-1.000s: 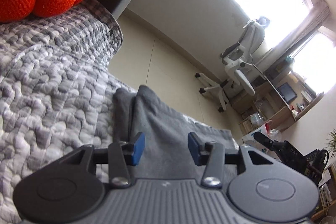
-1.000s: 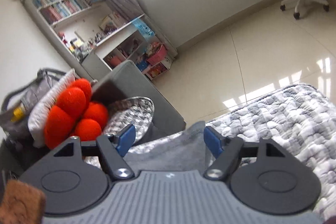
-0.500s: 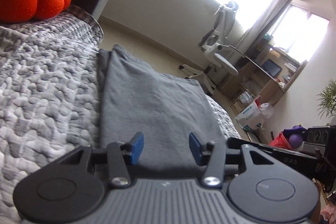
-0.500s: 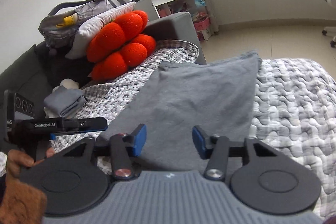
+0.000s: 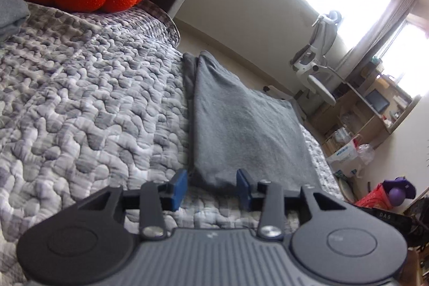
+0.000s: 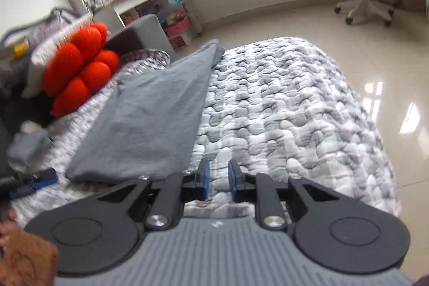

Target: Fold clothes

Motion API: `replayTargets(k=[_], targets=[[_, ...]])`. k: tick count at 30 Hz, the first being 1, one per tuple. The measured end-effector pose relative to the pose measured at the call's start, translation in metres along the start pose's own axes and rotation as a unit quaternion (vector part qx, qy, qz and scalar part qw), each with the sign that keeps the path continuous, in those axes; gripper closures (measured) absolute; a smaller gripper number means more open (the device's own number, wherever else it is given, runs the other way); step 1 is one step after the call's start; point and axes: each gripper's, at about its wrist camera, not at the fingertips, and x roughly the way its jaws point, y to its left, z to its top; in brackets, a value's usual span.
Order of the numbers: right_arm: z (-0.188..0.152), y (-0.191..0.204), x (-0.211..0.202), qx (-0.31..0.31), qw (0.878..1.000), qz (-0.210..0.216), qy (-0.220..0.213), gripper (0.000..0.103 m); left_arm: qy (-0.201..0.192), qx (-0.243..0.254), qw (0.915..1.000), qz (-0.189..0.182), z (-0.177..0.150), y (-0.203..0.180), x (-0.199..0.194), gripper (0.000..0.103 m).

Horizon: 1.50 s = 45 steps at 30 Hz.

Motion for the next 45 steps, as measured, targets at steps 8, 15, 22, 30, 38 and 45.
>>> replayTargets(k=[8, 15, 22, 30, 38, 45], targets=[[-0.003, 0.013, 0.016, 0.051, 0.998, 0.040, 0.024, 0.063, 0.028, -0.021, 0.9993, 0.015, -0.007, -0.003, 0.022, 0.050], [-0.005, 0.014, 0.025, 0.058, 0.998, 0.022, 0.012, 0.063, 0.019, -0.055, 0.9982, 0.015, -0.002, 0.009, 0.021, 0.050], [-0.010, 0.017, 0.031, 0.054, 0.998, 0.016, -0.008, 0.064, 0.026, -0.054, 0.9981, 0.011, -0.004, -0.005, 0.036, 0.049], [-0.015, 0.027, 0.036, 0.022, 0.999, -0.029, -0.021, 0.090, 0.038, -0.055, 0.9974, 0.028, -0.002, -0.001, 0.049, 0.093], [-0.015, 0.033, 0.023, 0.018, 0.999, -0.019, -0.036, 0.096, 0.019, -0.069, 0.9974, 0.013, -0.007, 0.005, 0.030, 0.096], [-0.025, 0.043, 0.008, -0.009, 1.000, -0.013, -0.026, 0.096, 0.027, -0.054, 0.9981, 0.013, -0.021, 0.006, 0.009, 0.099]])
